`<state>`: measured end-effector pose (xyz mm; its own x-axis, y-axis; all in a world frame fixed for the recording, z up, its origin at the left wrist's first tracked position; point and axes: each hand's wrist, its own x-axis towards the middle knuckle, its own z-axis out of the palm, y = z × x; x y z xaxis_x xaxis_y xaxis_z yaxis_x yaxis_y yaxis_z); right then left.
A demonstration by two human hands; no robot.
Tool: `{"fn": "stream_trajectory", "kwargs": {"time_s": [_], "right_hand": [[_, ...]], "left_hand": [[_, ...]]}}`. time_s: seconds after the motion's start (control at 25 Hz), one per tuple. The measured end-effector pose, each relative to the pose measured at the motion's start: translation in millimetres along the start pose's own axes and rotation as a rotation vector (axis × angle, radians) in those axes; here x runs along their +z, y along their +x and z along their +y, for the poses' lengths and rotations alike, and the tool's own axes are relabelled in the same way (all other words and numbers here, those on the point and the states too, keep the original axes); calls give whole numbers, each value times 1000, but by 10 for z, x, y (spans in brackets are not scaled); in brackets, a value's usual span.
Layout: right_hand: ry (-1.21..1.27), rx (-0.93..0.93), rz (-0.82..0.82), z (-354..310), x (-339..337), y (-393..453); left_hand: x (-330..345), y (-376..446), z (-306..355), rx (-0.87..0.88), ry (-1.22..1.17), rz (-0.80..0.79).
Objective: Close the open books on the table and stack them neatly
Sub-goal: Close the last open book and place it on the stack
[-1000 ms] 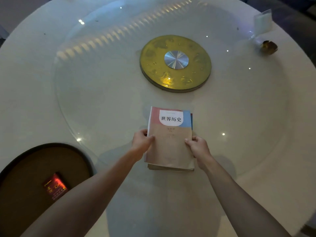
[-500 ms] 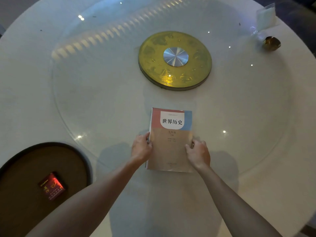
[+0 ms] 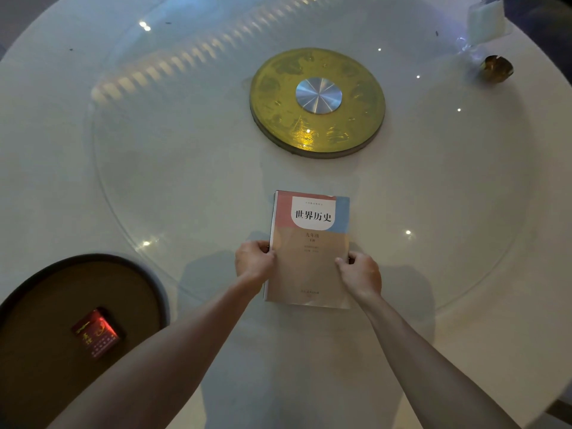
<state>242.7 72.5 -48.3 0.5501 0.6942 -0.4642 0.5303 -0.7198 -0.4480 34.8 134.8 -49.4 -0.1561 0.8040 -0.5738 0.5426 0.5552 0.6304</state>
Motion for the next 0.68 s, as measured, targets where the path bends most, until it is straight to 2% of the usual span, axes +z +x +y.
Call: {"fn": "stream_trajectory", "kwargs": {"time_s": [0.68], "right_hand": [[-46,5,-38,-67,-42,-52]], "left_hand": [[51,-46,-67,15,10,31]]}}
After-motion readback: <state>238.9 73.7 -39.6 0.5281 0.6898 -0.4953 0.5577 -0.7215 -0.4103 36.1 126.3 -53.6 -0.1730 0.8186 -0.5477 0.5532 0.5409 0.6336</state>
